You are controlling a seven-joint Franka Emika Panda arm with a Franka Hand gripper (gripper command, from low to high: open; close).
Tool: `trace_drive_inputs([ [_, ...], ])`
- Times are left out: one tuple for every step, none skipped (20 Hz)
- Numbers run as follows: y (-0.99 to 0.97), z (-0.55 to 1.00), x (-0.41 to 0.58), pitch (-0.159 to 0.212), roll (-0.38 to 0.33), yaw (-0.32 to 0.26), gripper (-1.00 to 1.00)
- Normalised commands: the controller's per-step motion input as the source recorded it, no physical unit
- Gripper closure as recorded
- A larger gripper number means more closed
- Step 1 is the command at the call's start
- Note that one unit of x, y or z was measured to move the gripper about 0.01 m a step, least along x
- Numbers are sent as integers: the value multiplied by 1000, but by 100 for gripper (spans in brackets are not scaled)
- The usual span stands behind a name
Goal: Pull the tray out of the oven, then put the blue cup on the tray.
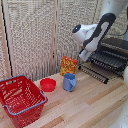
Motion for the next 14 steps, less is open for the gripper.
trace_drive_inputs([
  [0, 1000, 114, 0, 0, 0, -100],
  [14, 986, 137, -7, 0, 0, -100],
  [134, 943, 83, -19, 0, 0, -100],
  [286, 874, 40, -17, 34, 0, -100],
  [351, 780, 57, -7, 65, 0, -100],
  [423, 737, 49, -7, 85, 0, -100],
  [454, 577, 43, 0, 119, 0, -100],
  [491, 526, 31, 6, 168, 0, -100],
  [426, 337, 40, 104, 231, 0, -100],
  [394, 251, 100, 157, 262, 0, -100],
  [417, 180, 106, 87, 233, -97, -100],
  [274, 74, 97, 133, 224, -171, -100],
  [137, 146, 0, 125, 271, -192, -100],
  [14, 223, 0, 42, 243, -292, -100],
])
